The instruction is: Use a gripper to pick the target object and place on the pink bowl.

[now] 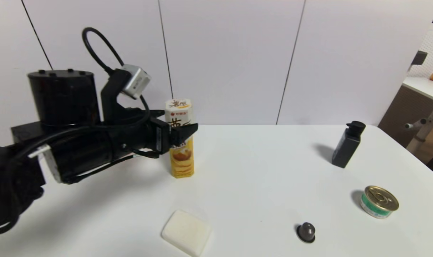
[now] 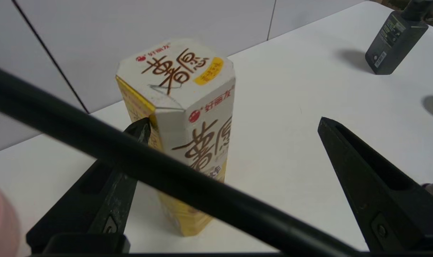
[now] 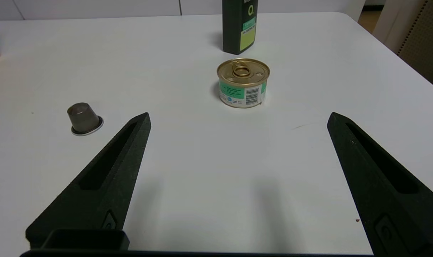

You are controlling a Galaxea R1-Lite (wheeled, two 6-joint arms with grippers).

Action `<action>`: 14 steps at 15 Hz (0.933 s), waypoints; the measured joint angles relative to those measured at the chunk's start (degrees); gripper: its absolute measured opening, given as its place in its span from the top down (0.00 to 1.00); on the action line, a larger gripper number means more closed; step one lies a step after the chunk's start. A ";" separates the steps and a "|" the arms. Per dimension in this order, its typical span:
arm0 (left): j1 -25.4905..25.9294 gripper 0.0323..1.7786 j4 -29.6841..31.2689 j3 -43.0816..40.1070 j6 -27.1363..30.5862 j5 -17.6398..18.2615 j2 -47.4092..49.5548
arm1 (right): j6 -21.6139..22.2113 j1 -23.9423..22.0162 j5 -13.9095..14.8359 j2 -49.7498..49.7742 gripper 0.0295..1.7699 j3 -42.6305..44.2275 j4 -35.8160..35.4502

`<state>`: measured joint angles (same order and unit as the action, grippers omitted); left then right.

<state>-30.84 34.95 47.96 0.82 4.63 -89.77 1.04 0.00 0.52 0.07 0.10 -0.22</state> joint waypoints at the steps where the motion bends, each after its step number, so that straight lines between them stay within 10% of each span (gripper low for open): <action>1: -0.33 0.05 3.24 -0.15 -0.05 -0.04 -2.78 | 0.01 0.00 -0.04 0.00 0.03 0.00 0.00; 14: 1.40 0.05 13.29 2.36 -1.22 -4.43 -18.66 | 0.01 0.00 -0.01 0.00 0.03 0.00 -0.05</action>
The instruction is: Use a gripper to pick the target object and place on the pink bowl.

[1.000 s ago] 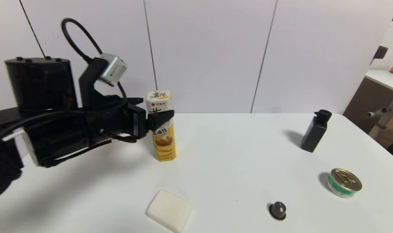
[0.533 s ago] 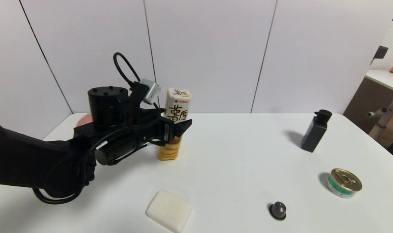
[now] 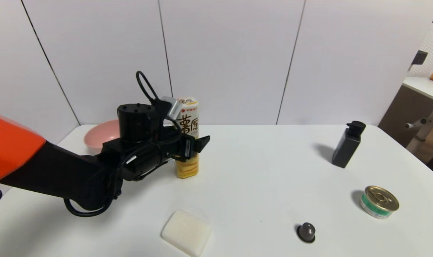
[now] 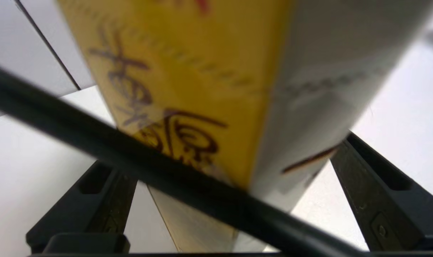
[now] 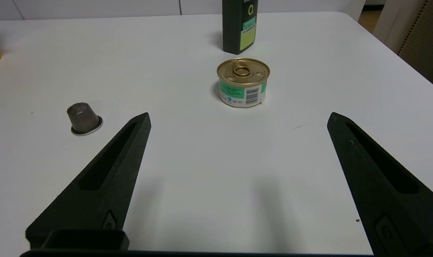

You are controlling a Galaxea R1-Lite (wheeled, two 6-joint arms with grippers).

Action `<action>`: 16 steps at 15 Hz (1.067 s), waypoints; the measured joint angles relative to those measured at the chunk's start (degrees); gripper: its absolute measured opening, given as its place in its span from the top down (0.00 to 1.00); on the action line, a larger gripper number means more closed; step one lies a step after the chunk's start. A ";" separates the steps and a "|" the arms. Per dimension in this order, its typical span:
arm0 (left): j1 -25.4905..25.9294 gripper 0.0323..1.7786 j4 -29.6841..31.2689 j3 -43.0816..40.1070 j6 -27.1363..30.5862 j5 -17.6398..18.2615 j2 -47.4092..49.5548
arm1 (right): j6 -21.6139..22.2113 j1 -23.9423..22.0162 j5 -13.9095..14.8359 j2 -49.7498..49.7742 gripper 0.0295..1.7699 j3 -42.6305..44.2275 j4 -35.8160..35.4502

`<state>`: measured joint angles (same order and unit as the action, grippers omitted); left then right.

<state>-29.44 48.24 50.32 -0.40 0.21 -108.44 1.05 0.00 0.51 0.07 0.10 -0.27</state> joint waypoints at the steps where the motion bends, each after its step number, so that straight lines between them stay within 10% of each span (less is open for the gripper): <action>1: 0.32 0.05 0.00 0.59 -0.12 -0.05 -0.24 | 0.00 0.00 0.00 0.00 0.03 0.00 0.02; 6: 0.95 0.08 -0.26 1.33 -2.05 -2.62 -0.80 | 0.02 0.00 -0.02 0.00 0.03 0.00 0.02; 11: 0.98 0.47 -0.12 1.41 -2.12 -2.73 -0.96 | 0.02 0.00 0.01 0.00 0.03 0.00 0.02; 16: 1.06 0.49 -0.09 2.16 -1.71 -2.74 0.48 | 0.05 0.00 -0.02 0.00 0.03 0.00 0.05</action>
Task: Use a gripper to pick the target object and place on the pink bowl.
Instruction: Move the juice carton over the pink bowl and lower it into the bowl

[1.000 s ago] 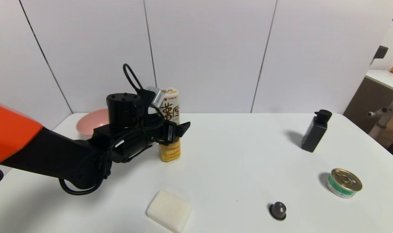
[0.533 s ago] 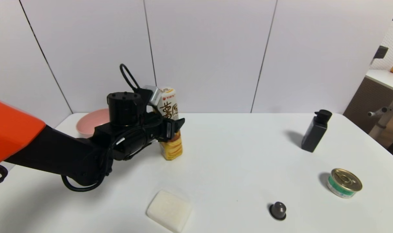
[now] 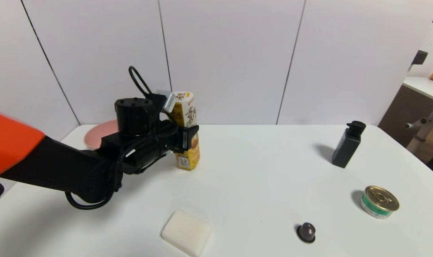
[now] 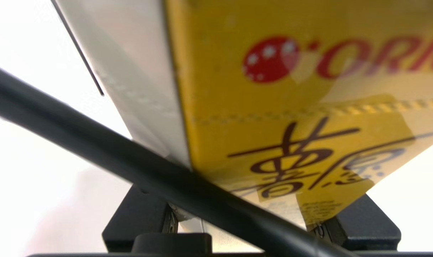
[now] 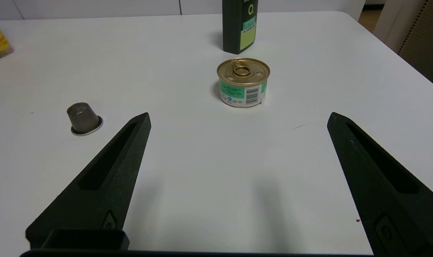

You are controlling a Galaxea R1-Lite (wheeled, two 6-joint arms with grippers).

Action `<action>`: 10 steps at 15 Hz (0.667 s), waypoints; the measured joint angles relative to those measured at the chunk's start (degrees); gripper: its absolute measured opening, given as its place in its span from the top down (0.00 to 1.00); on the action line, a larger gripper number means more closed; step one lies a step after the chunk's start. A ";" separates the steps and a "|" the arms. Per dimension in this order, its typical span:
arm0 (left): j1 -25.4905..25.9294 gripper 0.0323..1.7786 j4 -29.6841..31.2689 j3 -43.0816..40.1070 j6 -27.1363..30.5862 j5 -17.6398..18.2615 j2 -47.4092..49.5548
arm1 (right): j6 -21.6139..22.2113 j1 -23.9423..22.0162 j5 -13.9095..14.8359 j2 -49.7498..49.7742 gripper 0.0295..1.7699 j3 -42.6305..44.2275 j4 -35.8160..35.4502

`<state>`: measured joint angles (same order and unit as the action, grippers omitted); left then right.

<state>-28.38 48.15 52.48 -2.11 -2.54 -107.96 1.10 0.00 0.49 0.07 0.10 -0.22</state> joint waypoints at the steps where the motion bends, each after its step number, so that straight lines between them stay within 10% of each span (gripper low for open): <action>1: 0.41 0.49 -0.52 0.72 0.32 -0.29 1.05 | -0.02 0.00 0.00 0.00 0.03 0.00 -0.02; 6: 10.69 0.49 -12.37 12.40 4.25 -3.08 7.72 | 0.00 0.00 0.02 0.00 0.03 0.00 0.00; 10: 25.71 0.49 -22.53 18.19 6.02 1.90 11.72 | -0.05 -0.02 0.04 0.00 0.03 0.00 0.00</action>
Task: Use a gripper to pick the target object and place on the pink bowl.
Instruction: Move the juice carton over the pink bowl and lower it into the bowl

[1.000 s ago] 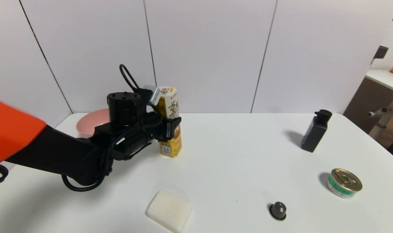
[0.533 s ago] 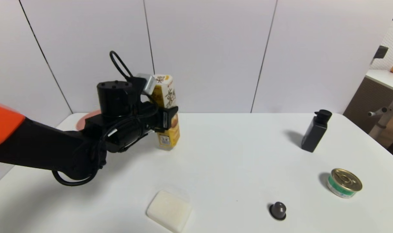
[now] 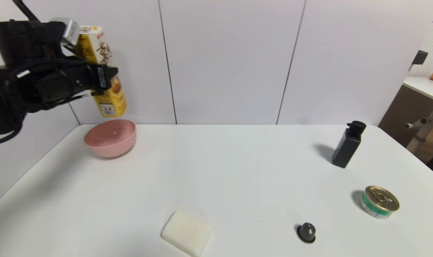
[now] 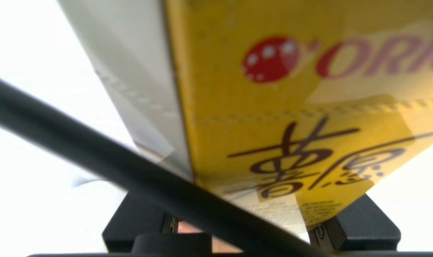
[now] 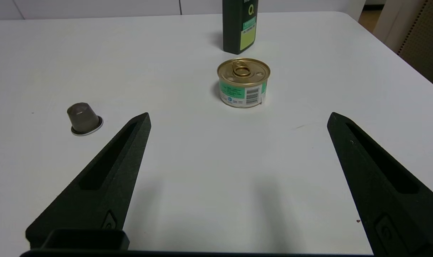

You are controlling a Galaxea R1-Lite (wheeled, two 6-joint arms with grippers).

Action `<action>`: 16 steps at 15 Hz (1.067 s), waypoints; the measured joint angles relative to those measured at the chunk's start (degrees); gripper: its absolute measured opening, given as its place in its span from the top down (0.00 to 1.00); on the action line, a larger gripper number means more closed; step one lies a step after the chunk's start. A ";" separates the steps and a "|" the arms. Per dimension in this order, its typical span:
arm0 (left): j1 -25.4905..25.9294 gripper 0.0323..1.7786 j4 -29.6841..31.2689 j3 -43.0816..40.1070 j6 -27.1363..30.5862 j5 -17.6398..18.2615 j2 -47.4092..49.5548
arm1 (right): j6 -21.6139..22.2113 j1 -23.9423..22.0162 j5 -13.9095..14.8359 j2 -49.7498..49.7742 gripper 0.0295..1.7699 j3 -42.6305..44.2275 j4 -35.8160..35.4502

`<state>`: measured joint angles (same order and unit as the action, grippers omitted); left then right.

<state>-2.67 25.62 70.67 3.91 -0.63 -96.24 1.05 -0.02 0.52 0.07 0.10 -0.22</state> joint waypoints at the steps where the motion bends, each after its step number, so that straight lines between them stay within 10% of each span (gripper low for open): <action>1: 3.00 0.49 -1.12 0.79 -0.01 1.67 0.38 | 0.00 0.02 0.00 0.00 0.03 0.00 0.01; 16: 3.61 0.40 -0.79 -0.48 -1.11 3.72 -9.68 | 0.02 0.02 -0.01 0.00 0.03 0.00 -0.02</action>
<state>0.94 24.83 70.19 2.80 3.08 -105.92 1.07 0.00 0.51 0.07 0.10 -0.24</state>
